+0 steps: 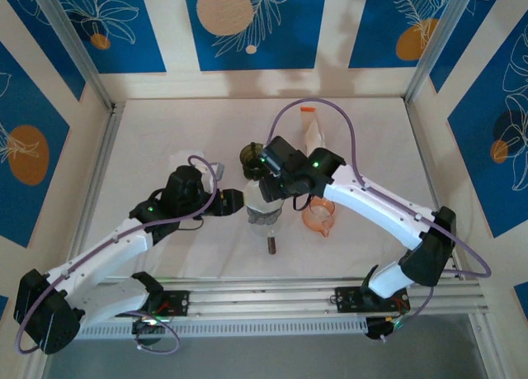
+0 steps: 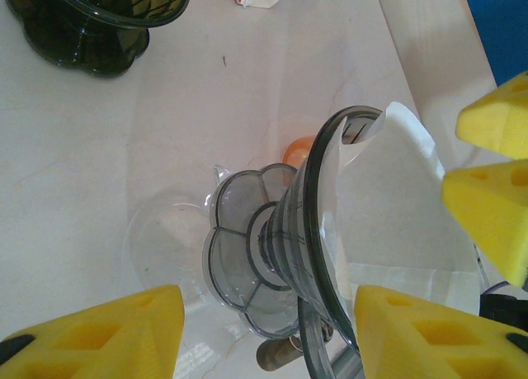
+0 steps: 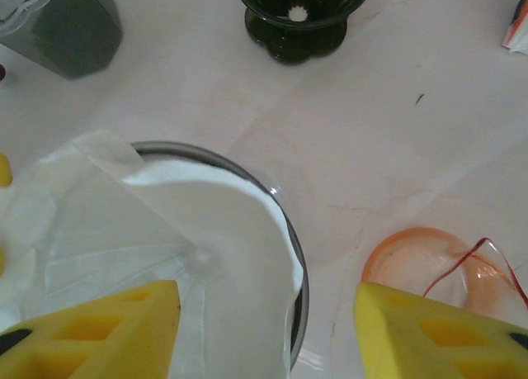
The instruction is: Place the coffee filter in the dripper
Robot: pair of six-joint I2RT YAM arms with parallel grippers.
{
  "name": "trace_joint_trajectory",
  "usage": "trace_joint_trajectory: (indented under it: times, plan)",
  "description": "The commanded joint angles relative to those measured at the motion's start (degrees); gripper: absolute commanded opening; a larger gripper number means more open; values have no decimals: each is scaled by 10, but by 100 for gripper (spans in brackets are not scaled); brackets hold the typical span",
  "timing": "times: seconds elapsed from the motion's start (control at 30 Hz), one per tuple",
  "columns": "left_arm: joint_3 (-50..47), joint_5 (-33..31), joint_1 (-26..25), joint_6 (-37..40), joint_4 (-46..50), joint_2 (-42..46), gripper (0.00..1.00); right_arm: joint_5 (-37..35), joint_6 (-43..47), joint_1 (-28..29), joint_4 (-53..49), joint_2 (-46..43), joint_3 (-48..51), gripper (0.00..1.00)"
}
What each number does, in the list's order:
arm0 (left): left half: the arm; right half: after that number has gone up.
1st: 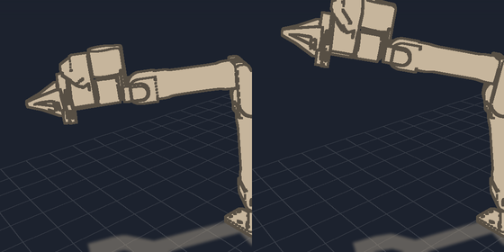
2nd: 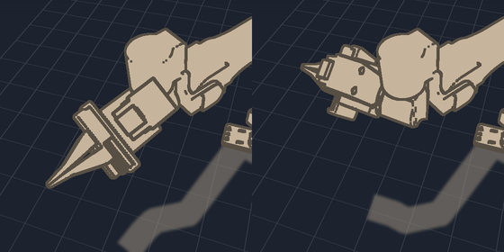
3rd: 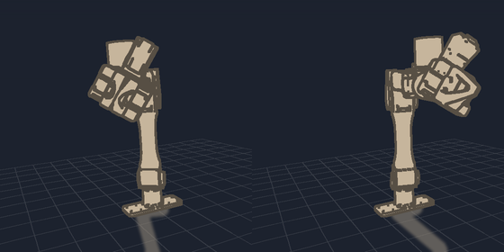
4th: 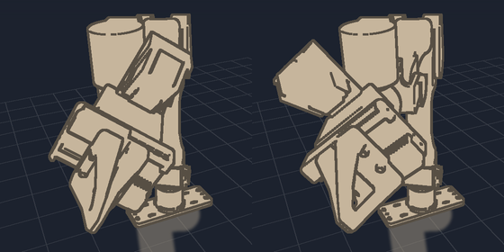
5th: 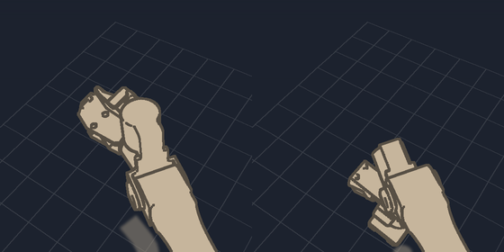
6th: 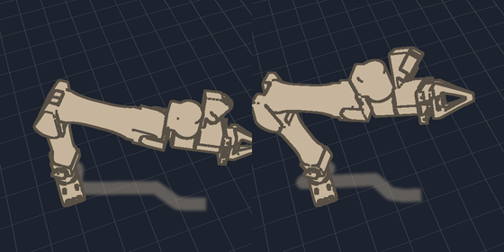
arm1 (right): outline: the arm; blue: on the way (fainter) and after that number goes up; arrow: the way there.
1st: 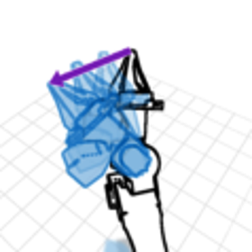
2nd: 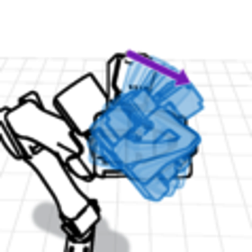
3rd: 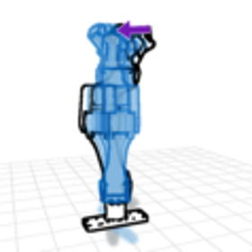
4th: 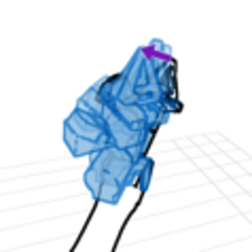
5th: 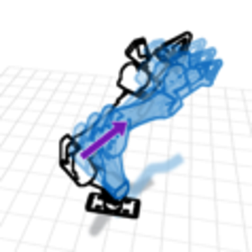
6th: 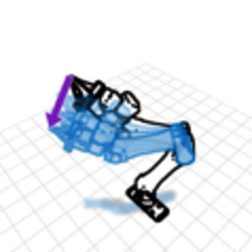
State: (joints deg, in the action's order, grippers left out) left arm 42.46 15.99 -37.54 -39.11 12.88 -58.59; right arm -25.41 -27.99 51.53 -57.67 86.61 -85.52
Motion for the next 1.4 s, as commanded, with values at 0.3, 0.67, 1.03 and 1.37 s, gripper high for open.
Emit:
trace_joint_trajectory:
  times: [0.3,0.67,1.03,1.37]
  plan:
    - [-10,0,-6,-6,-1,3,58,80,27,-19,-13,81,-16,61]
    - [-11,1,-6,-8,-2,2,59,91,24,-22,-6,101,-2,61]
    - [-16,2,-6,-20,-21,24,70,85,16,-21,10,107,24,61]
    - [-27,7,-6,-33,-53,34,79,70,9,-18,25,108,39,61]
